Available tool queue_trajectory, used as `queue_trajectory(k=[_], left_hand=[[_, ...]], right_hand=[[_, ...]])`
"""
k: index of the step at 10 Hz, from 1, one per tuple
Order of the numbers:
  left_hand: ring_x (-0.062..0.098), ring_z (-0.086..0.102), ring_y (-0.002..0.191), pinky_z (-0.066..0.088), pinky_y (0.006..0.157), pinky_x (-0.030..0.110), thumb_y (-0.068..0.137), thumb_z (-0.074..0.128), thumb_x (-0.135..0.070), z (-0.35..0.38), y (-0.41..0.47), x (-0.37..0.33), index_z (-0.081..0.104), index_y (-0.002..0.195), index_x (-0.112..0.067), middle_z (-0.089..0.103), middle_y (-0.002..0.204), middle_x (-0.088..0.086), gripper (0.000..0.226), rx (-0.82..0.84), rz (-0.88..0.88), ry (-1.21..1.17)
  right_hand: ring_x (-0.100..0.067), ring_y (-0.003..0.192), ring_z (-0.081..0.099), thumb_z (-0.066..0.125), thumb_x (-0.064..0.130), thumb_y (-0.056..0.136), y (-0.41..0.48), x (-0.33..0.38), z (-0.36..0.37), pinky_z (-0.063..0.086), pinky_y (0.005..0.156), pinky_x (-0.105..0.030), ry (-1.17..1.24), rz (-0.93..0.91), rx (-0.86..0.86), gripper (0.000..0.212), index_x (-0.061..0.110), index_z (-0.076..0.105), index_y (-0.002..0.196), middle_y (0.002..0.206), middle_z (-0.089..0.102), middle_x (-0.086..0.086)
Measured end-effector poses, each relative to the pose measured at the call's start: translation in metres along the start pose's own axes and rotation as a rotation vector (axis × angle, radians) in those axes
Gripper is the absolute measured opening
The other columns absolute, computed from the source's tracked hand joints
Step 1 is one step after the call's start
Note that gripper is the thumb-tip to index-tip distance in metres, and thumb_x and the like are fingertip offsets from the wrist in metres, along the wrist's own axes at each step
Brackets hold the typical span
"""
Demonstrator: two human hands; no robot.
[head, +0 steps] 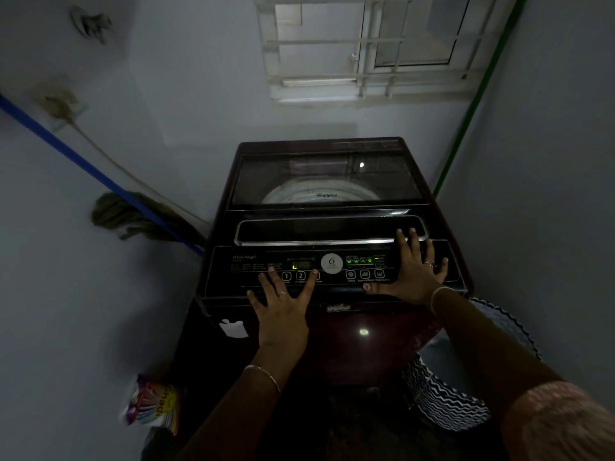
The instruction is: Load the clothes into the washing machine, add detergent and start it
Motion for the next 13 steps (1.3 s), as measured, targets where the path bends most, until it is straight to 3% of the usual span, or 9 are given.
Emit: queue_trajectory(k=[5, 6, 8, 10, 11, 12, 13], left_hand=[[0.050, 0.002, 0.142, 0.016, 0.109, 0.068, 0.090, 0.057, -0.032, 0.000, 0.002, 0.001, -0.030, 0.140, -0.045, -0.003, 0.152, 0.036, 0.100, -0.018, 0.012, 0.041], [0.050, 0.003, 0.142, 0.016, 0.109, 0.068, 0.090, 0.053, -0.044, -0.001, 0.002, 0.001, -0.028, 0.140, -0.045, -0.001, 0.152, 0.036, 0.096, -0.036, 0.022, 0.027], [0.048, 0.017, 0.141, 0.018, 0.109, 0.065, 0.088, 0.032, -0.070, -0.003, 0.003, 0.007, -0.009, 0.145, -0.050, 0.016, 0.151, 0.034, 0.073, -0.129, 0.047, -0.039], [0.039, 0.020, 0.141, 0.017, 0.114, 0.057, 0.090, 0.022, -0.070, -0.009, 0.006, 0.016, 0.004, 0.148, -0.046, 0.022, 0.151, 0.023, 0.066, -0.105, 0.008, -0.107], [0.030, 0.027, 0.138, 0.021, 0.115, 0.051, 0.092, 0.025, -0.064, -0.017, 0.008, 0.024, 0.017, 0.149, -0.033, 0.030, 0.147, 0.015, 0.065, -0.122, -0.029, -0.184], [0.025, 0.025, 0.141, 0.020, 0.118, 0.048, 0.094, 0.029, -0.059, -0.028, 0.017, 0.029, 0.021, 0.149, -0.020, 0.030, 0.149, 0.011, 0.068, -0.190, 0.000, -0.194], [0.025, 0.014, 0.147, 0.016, 0.120, 0.047, 0.096, 0.032, -0.055, -0.044, 0.029, 0.026, 0.013, 0.151, -0.011, 0.019, 0.158, 0.011, 0.073, -0.224, 0.034, -0.213]], right_hand=[[-0.029, 0.143, -0.025, 0.065, 0.085, 0.043, 0.002, -0.002, 0.001, -0.009, 0.110, -0.063, 0.017, -0.011, -0.024, 0.143, 0.036, -0.021, 0.147, 0.156, -0.029, 0.006], [-0.029, 0.143, -0.025, 0.064, 0.086, 0.043, 0.002, -0.002, 0.001, -0.009, 0.110, -0.063, 0.014, -0.013, -0.027, 0.143, 0.037, -0.021, 0.146, 0.156, -0.029, 0.006], [-0.030, 0.144, -0.024, 0.065, 0.085, 0.043, 0.002, -0.002, 0.001, -0.009, 0.110, -0.062, 0.010, -0.006, -0.029, 0.143, 0.037, -0.021, 0.146, 0.156, -0.029, 0.006], [-0.029, 0.144, -0.023, 0.067, 0.083, 0.044, -0.002, 0.001, -0.001, -0.009, 0.110, -0.063, 0.020, -0.018, -0.048, 0.143, 0.036, -0.019, 0.148, 0.156, -0.027, 0.006], [-0.028, 0.145, -0.020, 0.065, 0.083, 0.050, -0.007, 0.001, -0.003, -0.008, 0.110, -0.062, 0.045, -0.019, -0.064, 0.135, 0.035, -0.013, 0.149, 0.158, -0.023, 0.006], [-0.023, 0.147, -0.013, 0.057, 0.075, 0.069, -0.009, 0.008, -0.009, -0.003, 0.113, -0.059, 0.080, -0.015, -0.179, 0.111, 0.029, -0.001, 0.152, 0.160, -0.013, 0.003], [-0.022, 0.148, -0.009, 0.053, 0.060, 0.084, -0.009, 0.030, -0.018, -0.001, 0.117, -0.055, 0.036, -0.132, -0.295, 0.094, 0.022, 0.003, 0.153, 0.161, -0.010, -0.001]])
Point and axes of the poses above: each hand's wrist, its own y-axis towards the middle knuckle, its own z-axis out of the palm, x = y × z, the point moved 6 cm from there along y, towards the middle knuckle
